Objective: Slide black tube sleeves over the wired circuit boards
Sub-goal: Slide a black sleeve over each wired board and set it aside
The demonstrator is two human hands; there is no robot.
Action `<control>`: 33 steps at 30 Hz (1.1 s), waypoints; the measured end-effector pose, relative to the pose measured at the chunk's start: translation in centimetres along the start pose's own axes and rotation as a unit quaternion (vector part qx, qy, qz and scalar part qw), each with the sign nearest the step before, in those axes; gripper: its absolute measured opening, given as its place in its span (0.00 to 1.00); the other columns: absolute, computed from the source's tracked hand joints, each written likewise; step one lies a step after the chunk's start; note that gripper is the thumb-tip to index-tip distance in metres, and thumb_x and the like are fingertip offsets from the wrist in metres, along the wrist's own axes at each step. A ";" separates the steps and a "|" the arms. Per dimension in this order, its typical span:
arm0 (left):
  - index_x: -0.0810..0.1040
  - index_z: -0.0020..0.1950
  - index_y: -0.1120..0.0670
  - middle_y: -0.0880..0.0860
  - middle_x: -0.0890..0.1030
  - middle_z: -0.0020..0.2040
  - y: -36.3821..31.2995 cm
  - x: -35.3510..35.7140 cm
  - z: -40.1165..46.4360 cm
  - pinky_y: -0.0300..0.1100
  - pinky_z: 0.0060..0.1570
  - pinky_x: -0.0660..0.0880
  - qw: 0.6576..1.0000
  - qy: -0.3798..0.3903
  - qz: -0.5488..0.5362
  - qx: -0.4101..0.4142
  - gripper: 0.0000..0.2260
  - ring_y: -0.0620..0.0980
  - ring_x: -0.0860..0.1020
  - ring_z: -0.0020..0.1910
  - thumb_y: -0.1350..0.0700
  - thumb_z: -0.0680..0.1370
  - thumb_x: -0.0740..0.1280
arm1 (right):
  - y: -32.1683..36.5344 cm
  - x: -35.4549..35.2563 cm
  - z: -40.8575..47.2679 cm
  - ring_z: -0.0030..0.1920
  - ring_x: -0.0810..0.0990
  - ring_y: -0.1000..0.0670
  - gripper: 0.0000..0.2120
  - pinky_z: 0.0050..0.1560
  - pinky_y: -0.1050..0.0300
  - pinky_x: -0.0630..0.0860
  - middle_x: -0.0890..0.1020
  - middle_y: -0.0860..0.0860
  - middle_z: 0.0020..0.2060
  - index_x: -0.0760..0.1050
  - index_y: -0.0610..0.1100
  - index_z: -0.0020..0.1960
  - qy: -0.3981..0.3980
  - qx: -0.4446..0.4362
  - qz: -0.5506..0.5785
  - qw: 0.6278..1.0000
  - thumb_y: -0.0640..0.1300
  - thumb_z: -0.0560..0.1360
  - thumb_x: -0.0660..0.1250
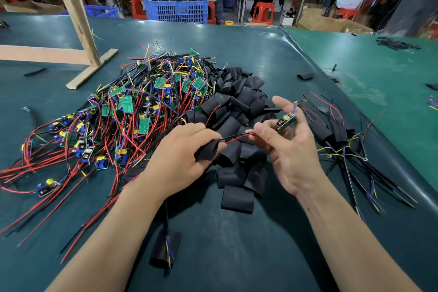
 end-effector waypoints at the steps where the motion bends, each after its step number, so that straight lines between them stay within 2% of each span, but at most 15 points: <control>1: 0.82 0.51 0.58 0.51 0.76 0.40 0.0 0.1 0.0 0.52 0.43 0.74 1.000 0.004 0.007 0.006 0.09 0.55 0.75 0.40 0.53 0.78 0.69 | -0.1 0.1 0.0 0.37 0.81 0.46 0.27 0.42 0.57 0.80 0.73 0.45 0.34 0.73 0.47 0.62 0.005 0.000 -0.001 1.000 0.33 0.66 0.72; 7: 0.80 0.50 0.59 0.50 0.75 0.41 -0.4 -0.1 0.0 0.50 0.43 0.73 1.000 -0.009 -0.004 0.012 0.08 0.55 0.74 0.41 0.55 0.79 0.65 | -0.5 -0.2 -0.1 0.40 0.84 0.46 0.31 0.43 0.59 0.80 0.77 0.47 0.35 0.71 0.45 0.69 0.022 0.055 0.063 0.996 0.30 0.67 0.69; 10: 0.79 0.49 0.59 0.51 0.74 0.41 0.0 -0.3 0.0 0.51 0.43 0.73 1.000 -0.020 0.016 -0.003 0.04 0.56 0.73 0.42 0.61 0.76 0.68 | -0.6 -0.3 0.0 0.41 0.85 0.44 0.31 0.42 0.58 0.81 0.81 0.45 0.40 0.72 0.47 0.69 0.018 0.060 0.021 0.998 0.26 0.70 0.67; 13: 0.79 0.50 0.59 0.52 0.74 0.42 0.5 -0.2 -0.1 0.52 0.43 0.73 1.000 -0.016 0.002 -0.011 0.06 0.56 0.73 0.42 0.65 0.74 0.69 | -0.8 -0.2 0.0 0.43 0.85 0.43 0.31 0.42 0.56 0.82 0.84 0.41 0.44 0.70 0.48 0.71 0.014 0.066 -0.018 0.998 0.24 0.73 0.66; 15: 0.79 0.49 0.59 0.52 0.74 0.41 0.3 -0.2 -0.1 0.52 0.42 0.73 1.000 -0.022 -0.003 -0.004 0.04 0.56 0.73 0.41 0.61 0.76 0.68 | -0.8 -0.2 -0.1 0.43 0.85 0.43 0.31 0.42 0.56 0.82 0.85 0.39 0.43 0.70 0.46 0.70 0.011 0.074 -0.006 0.997 0.27 0.71 0.69; 18: 0.79 0.47 0.60 0.52 0.74 0.39 -0.1 0.0 0.0 0.54 0.40 0.73 1.000 -0.024 -0.004 0.009 0.09 0.56 0.72 0.39 0.56 0.78 0.64 | -0.4 -0.1 -0.1 0.42 0.85 0.44 0.30 0.42 0.57 0.81 0.85 0.40 0.41 0.71 0.45 0.67 0.012 0.067 0.028 0.997 0.32 0.67 0.71; 22: 0.79 0.41 0.60 0.53 0.73 0.37 -0.9 0.0 0.2 0.52 0.38 0.72 0.999 -0.015 -0.025 0.035 0.17 0.53 0.71 0.37 0.46 0.78 0.66 | -0.4 -0.3 -0.2 0.41 0.85 0.43 0.26 0.42 0.56 0.81 0.85 0.42 0.41 0.71 0.46 0.65 0.004 0.044 -0.013 0.999 0.25 0.73 0.66; 29: 0.78 0.39 0.62 0.52 0.73 0.34 -0.9 -0.1 0.1 0.51 0.36 0.73 0.998 -0.039 -0.051 0.024 0.16 0.54 0.70 0.34 0.53 0.80 0.62 | 0.3 0.0 -0.3 0.43 0.85 0.41 0.27 0.44 0.55 0.80 0.84 0.44 0.48 0.73 0.49 0.64 0.015 -0.028 -0.061 0.998 0.22 0.75 0.61; 33: 0.76 0.40 0.62 0.52 0.74 0.36 -0.7 0.2 0.2 0.51 0.38 0.73 0.998 -0.028 -0.053 0.015 0.16 0.55 0.72 0.36 0.52 0.81 0.60 | 0.4 0.5 -0.5 0.39 0.83 0.46 0.20 0.39 0.59 0.77 0.85 0.44 0.47 0.72 0.44 0.60 0.022 -0.010 0.046 0.999 0.29 0.71 0.67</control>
Point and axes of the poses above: each hand's wrist, its own z-axis towards the middle knuckle, its own x-axis out of the palm, y = z × x, the point moved 6 cm from there along z, towards the middle knuckle
